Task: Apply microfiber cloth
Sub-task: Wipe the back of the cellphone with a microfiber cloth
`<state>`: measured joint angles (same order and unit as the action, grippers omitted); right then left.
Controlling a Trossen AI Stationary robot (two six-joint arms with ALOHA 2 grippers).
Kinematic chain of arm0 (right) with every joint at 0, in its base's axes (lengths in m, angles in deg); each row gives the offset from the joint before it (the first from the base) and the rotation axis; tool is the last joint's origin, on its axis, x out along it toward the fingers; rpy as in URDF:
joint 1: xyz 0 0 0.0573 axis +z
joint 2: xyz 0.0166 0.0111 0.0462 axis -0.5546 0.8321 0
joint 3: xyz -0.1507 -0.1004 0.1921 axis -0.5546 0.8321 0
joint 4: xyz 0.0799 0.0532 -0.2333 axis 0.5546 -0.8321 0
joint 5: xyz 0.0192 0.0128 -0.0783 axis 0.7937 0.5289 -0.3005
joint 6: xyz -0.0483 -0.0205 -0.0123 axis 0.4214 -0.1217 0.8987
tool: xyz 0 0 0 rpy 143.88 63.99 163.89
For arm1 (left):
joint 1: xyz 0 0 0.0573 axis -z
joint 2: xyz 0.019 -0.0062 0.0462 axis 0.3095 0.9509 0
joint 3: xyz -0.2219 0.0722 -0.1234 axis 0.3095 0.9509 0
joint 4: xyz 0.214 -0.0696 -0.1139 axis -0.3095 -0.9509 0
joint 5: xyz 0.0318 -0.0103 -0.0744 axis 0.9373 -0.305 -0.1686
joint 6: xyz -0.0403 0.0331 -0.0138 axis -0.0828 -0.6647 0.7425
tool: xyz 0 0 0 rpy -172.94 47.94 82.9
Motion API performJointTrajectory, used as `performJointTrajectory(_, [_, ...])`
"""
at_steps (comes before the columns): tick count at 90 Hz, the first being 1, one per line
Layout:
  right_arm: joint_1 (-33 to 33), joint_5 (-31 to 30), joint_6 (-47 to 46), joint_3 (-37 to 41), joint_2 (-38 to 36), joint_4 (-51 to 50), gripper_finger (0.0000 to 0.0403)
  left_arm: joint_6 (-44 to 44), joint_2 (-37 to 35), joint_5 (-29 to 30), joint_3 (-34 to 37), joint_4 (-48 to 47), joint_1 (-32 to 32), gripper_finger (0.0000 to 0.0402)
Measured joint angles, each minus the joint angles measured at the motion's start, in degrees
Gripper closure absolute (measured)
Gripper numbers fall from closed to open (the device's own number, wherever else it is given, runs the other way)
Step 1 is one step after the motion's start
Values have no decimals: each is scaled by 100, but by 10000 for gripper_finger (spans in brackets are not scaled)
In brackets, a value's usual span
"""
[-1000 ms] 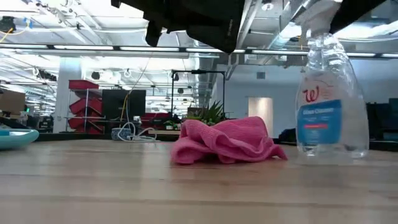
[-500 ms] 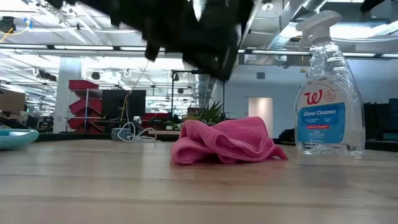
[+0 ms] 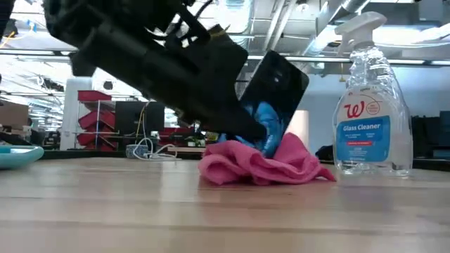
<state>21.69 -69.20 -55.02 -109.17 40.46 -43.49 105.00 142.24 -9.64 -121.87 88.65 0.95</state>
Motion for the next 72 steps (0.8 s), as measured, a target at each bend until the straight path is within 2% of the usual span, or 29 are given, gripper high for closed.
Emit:
performJointTrajectory(21, [-265,-2,79,0,426,122,17,218,144,-277,3,-171,-122,393])
performJointTrajectory(54, [-452,59,167,2,592,61,17,-173,-667,-404,54,-435,-62,393])
performJointTrajectory(72, [-454,2,182,2,592,61,17,-247,-569,-322,42,-398,-57,393])
